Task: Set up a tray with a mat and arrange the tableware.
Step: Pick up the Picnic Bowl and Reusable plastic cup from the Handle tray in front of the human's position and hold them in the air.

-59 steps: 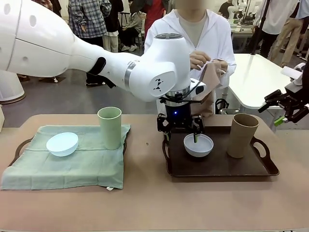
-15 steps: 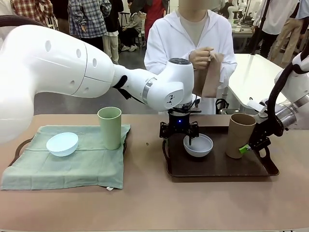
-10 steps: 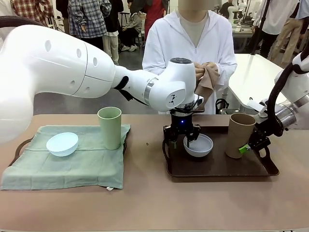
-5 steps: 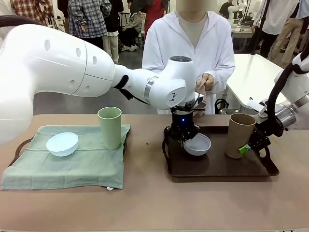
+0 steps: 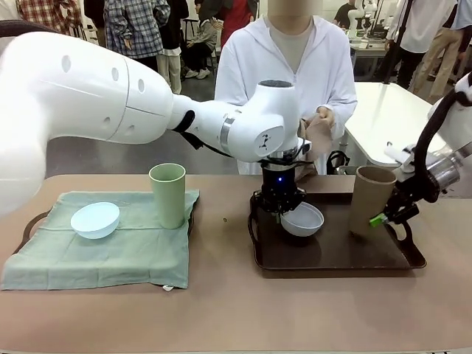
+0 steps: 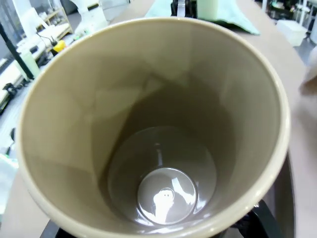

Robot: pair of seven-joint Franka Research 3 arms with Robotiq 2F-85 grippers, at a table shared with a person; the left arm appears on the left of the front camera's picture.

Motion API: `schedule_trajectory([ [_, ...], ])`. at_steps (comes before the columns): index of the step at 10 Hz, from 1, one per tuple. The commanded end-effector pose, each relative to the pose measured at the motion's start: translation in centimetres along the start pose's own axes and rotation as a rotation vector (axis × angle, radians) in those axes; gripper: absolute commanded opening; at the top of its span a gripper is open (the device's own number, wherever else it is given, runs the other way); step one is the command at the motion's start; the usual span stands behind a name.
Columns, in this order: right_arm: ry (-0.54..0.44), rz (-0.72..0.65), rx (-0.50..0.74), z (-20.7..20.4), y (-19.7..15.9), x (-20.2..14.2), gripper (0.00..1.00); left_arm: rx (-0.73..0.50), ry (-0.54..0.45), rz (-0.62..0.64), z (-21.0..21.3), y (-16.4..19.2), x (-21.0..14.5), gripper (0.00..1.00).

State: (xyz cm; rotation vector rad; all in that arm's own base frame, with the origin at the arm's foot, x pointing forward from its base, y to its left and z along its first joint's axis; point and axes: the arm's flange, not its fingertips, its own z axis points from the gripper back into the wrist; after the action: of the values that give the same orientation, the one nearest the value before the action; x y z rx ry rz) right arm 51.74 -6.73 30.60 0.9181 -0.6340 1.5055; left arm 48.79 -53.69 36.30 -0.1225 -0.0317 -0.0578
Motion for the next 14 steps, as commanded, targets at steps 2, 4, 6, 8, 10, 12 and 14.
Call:
schedule_trajectory([
  [2,0.007,0.057,-0.066,7.0,5.0,9.8,0.00,-0.054,-0.040,-0.034,10.1,-0.1,-5.0,0.00],
  [4,0.029,0.092,-0.096,9.3,7.8,14.3,0.00,-0.076,-0.111,-0.055,15.7,-0.5,-8.2,0.00],
  [6,0.048,0.084,-0.106,10.1,9.2,16.9,0.00,-0.057,-0.165,-0.038,18.4,-0.4,-10.1,0.00],
  [8,0.033,0.124,-0.120,11.5,9.3,17.7,0.00,-0.091,-0.140,-0.080,20.1,-1.8,-9.4,0.00],
  [10,0.033,0.124,-0.120,11.5,9.3,17.7,0.00,-0.091,-0.140,-0.080,20.1,-1.8,-9.4,0.00],
  [12,0.033,0.124,-0.120,11.5,9.3,17.7,0.00,-0.091,-0.140,-0.080,20.1,-1.8,-9.4,0.00],
  [14,0.033,0.124,-0.120,11.5,9.3,17.7,0.00,-0.091,-0.140,-0.080,20.1,-1.8,-9.4,0.00],
])
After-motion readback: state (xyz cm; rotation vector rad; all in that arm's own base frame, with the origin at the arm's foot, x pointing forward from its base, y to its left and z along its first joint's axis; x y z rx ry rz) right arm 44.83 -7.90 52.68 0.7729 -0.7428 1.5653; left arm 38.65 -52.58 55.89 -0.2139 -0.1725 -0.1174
